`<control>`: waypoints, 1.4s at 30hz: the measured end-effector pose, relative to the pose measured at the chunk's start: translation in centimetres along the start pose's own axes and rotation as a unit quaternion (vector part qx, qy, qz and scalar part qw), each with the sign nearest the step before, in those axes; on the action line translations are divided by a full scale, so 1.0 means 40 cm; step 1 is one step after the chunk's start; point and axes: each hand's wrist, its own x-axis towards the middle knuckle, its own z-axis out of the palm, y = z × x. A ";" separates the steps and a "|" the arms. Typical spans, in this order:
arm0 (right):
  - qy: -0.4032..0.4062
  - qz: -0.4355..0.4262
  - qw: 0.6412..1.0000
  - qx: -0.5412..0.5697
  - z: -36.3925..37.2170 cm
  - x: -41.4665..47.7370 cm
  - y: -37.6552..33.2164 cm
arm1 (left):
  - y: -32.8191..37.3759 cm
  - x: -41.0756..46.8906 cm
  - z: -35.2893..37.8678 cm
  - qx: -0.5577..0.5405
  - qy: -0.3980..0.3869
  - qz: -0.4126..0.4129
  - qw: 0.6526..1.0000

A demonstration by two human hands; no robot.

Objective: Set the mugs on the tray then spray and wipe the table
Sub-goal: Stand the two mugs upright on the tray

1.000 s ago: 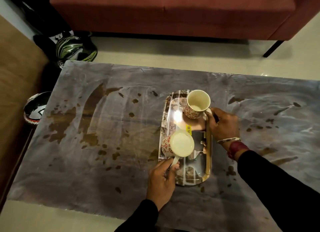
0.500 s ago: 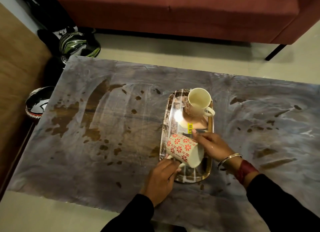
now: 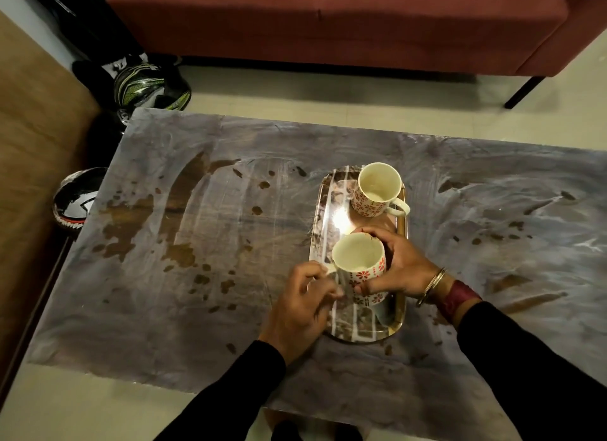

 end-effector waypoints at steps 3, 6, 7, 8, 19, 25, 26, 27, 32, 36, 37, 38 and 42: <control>-0.013 -0.048 0.998 -0.042 -0.002 -0.002 0.003 | 0.014 -0.005 0.018 -0.035 0.071 -0.159 0.984; -0.034 -0.067 0.993 -0.094 0.000 0.001 0.016 | 0.009 -0.020 0.042 -0.020 0.065 -0.159 0.985; -0.039 -0.069 0.991 -0.108 0.001 0.001 0.018 | 0.011 -0.026 0.048 -0.023 0.069 -0.165 0.984; -0.041 -0.073 0.989 -0.120 0.001 0.000 0.021 | 0.015 -0.031 0.055 -0.032 0.073 -0.172 0.982; -0.042 -0.088 0.983 -0.156 -0.009 -0.003 0.015 | 0.051 -0.066 0.097 -0.084 0.081 -0.228 0.967; -0.049 -0.082 0.980 -0.172 -0.006 0.001 0.029 | 0.056 -0.075 0.102 -0.118 0.091 -0.241 0.959; -0.049 -0.079 0.981 -0.171 -0.006 0.000 0.034 | 0.056 -0.075 0.103 -0.121 0.091 -0.241 0.959; -0.048 -0.080 0.981 -0.169 -0.004 -0.001 0.040 | 0.057 -0.076 0.103 -0.124 0.089 -0.242 0.958; -0.038 -0.084 0.982 -0.164 -0.004 -0.007 0.049 | 0.046 -0.084 0.102 -0.109 0.073 -0.236 0.963; -0.009 -0.094 0.980 -0.173 -0.008 -0.022 0.054 | 0.036 -0.079 0.098 -0.084 0.087 -0.218 0.969; 0.008 -0.097 0.980 -0.174 -0.007 -0.032 0.058 | 0.035 -0.072 0.095 -0.080 0.089 -0.212 0.970; 0.029 -0.100 0.978 -0.179 -0.002 -0.043 0.062 | 0.033 -0.063 0.094 -0.074 0.089 -0.206 0.972; 0.112 -0.085 0.973 -0.186 0.031 -0.076 0.086 | 0.007 -0.027 0.092 -0.064 0.085 -0.183 0.977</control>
